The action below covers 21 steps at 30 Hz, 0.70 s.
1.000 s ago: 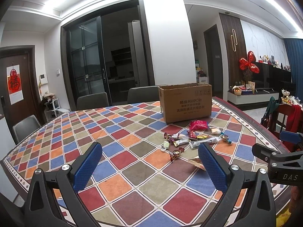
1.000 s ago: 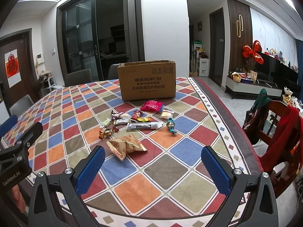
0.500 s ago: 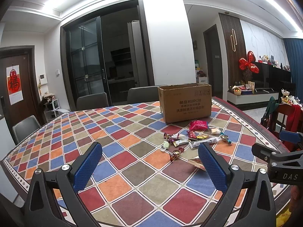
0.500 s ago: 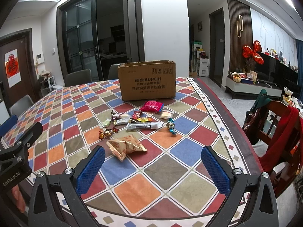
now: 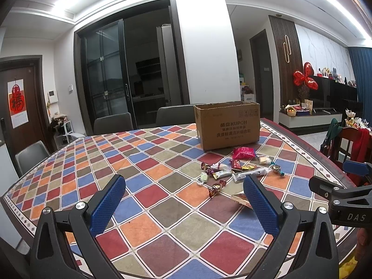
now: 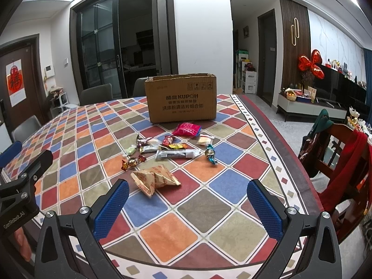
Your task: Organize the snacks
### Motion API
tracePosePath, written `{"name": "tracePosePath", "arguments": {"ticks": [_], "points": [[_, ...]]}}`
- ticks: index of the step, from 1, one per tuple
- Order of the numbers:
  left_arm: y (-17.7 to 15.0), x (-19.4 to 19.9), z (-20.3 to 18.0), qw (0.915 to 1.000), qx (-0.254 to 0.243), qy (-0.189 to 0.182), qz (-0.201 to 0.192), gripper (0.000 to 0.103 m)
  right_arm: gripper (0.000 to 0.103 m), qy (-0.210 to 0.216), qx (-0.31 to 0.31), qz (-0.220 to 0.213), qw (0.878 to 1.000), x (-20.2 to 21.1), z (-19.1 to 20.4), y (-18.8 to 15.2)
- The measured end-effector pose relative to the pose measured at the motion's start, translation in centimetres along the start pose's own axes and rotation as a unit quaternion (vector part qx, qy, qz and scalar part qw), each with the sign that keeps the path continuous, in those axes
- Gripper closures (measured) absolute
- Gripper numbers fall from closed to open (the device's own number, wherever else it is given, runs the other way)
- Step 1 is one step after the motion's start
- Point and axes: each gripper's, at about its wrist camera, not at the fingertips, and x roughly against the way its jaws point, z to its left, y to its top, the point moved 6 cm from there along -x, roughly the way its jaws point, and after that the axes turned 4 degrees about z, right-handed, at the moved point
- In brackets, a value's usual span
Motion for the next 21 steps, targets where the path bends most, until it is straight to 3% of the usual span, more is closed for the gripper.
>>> {"name": "tracePosePath", "arguments": {"ticks": [21], "points": [[-0.1,-1.0,-0.1,0.9998,-0.019,0.000,0.005,0.000,0.001,0.013,0.008,0.009,1.000,-1.3,1.1,-0.2]]}}
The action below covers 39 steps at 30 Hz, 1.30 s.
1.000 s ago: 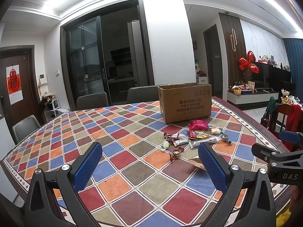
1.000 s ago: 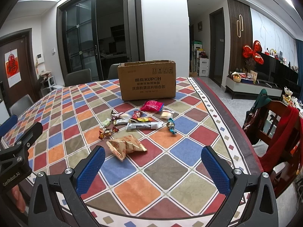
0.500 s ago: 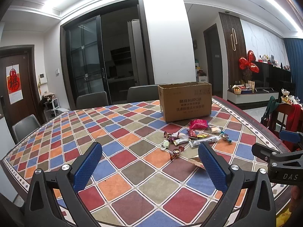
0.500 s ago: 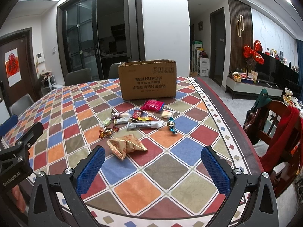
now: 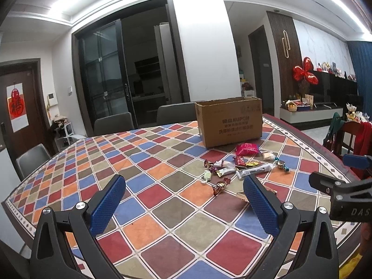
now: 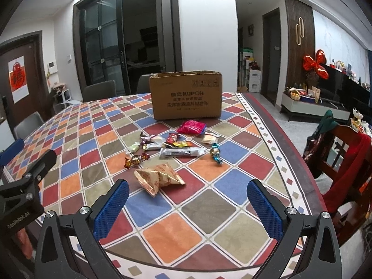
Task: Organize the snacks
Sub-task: 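Grasp the Fortune Biscuits bag with the right tool while the left tool grasps a gold-wrapped candy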
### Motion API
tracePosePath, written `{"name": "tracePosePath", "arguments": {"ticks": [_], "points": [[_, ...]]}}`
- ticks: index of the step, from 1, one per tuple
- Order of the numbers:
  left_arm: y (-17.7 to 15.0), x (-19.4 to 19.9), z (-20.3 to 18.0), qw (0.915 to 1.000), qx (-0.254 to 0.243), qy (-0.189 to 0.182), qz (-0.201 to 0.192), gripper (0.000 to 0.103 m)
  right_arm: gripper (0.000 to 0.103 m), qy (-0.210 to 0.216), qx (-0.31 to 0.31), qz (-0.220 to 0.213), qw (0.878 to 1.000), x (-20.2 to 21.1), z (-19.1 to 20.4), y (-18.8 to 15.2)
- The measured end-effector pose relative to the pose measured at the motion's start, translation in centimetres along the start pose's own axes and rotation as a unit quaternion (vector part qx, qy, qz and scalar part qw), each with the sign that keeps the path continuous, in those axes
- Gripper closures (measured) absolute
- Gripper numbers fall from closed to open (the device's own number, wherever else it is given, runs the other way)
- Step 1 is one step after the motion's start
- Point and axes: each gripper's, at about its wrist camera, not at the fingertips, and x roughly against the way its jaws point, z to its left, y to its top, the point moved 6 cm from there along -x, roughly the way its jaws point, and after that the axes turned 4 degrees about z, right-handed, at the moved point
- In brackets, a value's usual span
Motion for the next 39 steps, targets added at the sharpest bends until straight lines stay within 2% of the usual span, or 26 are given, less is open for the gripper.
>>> {"name": "tracePosePath", "arguments": {"ticks": [5,12,20,26,31,36,39], "points": [[0.4,-2.1,0.3,0.9996,-0.020,-0.018,0.013,0.002,0.001,0.016,-0.016,0.005,1.000,-1.3,0.2,1.2],[0.1,-5.5,0.0,0.9967,-0.048,-0.055,0.035,0.012,0.001,0.039,-0.023,0.033,0.998,-3.8,1.5,1.3],[0.2,-9.2,-1.2,0.9906,-0.089,-0.092,0.049,0.028,0.010,0.065,-0.040,0.077,0.994,-7.8,2.2,0.9],[-0.3,-12.8,-2.5,0.9820,-0.108,-0.132,0.082,0.040,0.021,0.078,-0.049,0.124,0.988,-11.1,2.5,0.0],[-1.3,-15.3,-3.8,0.9725,-0.115,-0.166,0.116,0.043,0.022,0.081,-0.050,0.143,0.985,-12.5,2.4,-0.5],[-2.0,-17.0,-4.5,0.9664,-0.114,-0.182,0.142,0.044,0.022,0.085,-0.054,0.156,0.983,-13.8,2.3,-0.6],[-2.4,-18.0,-4.9,0.9621,-0.109,-0.194,0.158,0.047,0.026,0.087,-0.051,0.165,0.981,-14.6,2.3,-0.5]]}}
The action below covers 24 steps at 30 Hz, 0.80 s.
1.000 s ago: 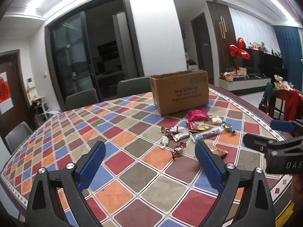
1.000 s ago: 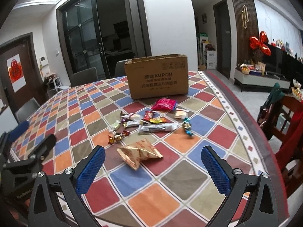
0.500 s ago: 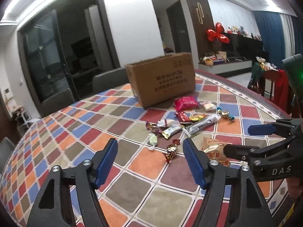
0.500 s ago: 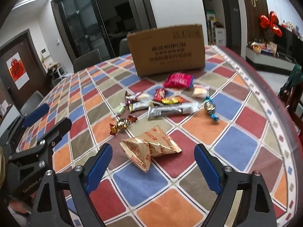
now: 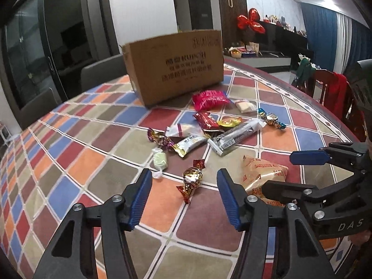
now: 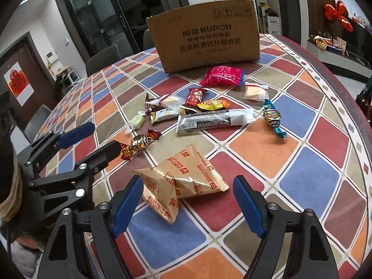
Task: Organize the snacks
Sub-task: 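Grasp the Fortune Biscuits bag with the right tool while the left tool grasps a gold-wrapped candy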
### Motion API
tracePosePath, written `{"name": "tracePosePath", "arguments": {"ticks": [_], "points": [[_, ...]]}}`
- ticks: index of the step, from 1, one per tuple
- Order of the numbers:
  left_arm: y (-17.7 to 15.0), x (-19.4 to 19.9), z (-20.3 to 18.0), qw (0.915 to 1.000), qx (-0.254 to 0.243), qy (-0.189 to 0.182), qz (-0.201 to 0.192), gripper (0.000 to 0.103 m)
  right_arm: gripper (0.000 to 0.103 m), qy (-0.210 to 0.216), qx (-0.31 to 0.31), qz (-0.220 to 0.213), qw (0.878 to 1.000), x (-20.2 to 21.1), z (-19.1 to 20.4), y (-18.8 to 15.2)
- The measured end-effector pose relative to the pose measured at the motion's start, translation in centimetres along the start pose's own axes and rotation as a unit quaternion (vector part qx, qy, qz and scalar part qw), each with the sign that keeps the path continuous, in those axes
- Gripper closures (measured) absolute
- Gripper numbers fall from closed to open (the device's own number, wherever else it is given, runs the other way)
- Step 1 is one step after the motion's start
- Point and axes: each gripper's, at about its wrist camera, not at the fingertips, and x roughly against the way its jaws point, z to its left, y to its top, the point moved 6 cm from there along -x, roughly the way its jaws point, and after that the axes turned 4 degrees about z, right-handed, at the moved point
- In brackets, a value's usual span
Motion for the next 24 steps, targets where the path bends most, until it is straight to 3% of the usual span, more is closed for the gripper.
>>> {"name": "tracePosePath", "arguments": {"ticks": [12,18,21,24], "points": [[0.3,-3.7,0.0,0.9982,0.019,-0.033,0.046,0.051,0.026,0.008,-0.008,0.023,1.000,-2.0,-0.7,1.1],[-0.2,-5.0,0.1,0.9954,0.038,-0.047,0.074,0.067,0.027,0.005,0.011,0.022,1.000,-2.7,-0.8,1.7],[-0.4,-5.3,0.1,0.9946,0.048,-0.045,0.081,0.077,0.036,0.003,0.027,0.017,0.999,-2.9,-0.7,1.9],[-0.5,-5.2,0.0,0.9945,0.049,-0.045,0.081,0.080,0.053,0.008,0.044,0.016,0.999,-3.0,-0.4,2.1]]}}
